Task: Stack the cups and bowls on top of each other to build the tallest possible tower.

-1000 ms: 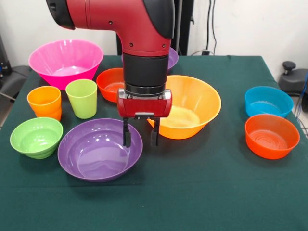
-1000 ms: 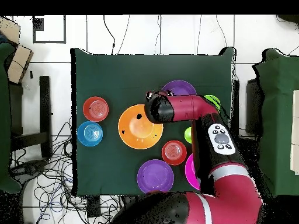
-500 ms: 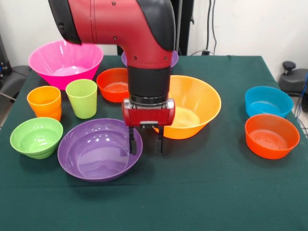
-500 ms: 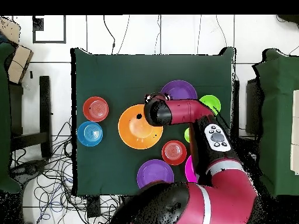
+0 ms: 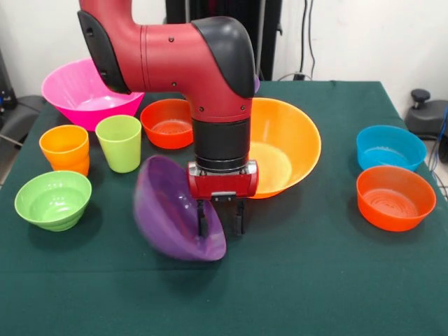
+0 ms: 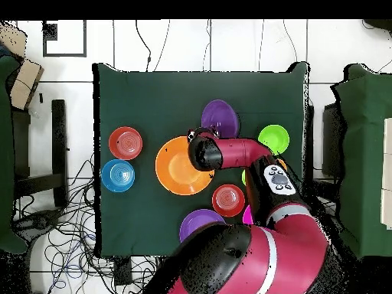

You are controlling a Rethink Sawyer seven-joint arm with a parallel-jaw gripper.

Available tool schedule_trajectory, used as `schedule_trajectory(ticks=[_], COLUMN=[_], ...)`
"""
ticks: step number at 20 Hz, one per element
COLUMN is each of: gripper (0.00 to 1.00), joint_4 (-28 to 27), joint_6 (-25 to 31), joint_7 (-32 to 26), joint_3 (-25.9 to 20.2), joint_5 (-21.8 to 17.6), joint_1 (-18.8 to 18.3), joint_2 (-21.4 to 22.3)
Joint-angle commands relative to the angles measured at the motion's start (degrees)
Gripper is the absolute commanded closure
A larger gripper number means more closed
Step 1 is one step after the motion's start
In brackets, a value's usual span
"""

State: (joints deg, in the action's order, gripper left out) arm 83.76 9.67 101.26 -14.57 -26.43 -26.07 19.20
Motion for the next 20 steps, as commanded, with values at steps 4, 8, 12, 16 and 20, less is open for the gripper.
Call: schedule_trajectory(ticks=[4, 8, 12, 16, 20], gripper=[0.0, 0.0, 0.0, 0.0, 0.0], joint_4=[0.45, 0.84, 1.11, 1.53, -1.46], joint_6=[2.76, 2.95, 3.49, 7.09, 11.91], joint_7=[-1.86, -1.8, -1.82, -2.75, -4.96], joint_3=[-2.59, -2.62, -2.62, -3.05, -2.98], joint_5=[-3.8, -3.73, -3.46, -2.12, -1.1], joint_1=[-1.05, -1.02, -1.15, -1.32, -1.03], joint_2=[-3.12, -2.72, -2.09, 1.14, 3.34])
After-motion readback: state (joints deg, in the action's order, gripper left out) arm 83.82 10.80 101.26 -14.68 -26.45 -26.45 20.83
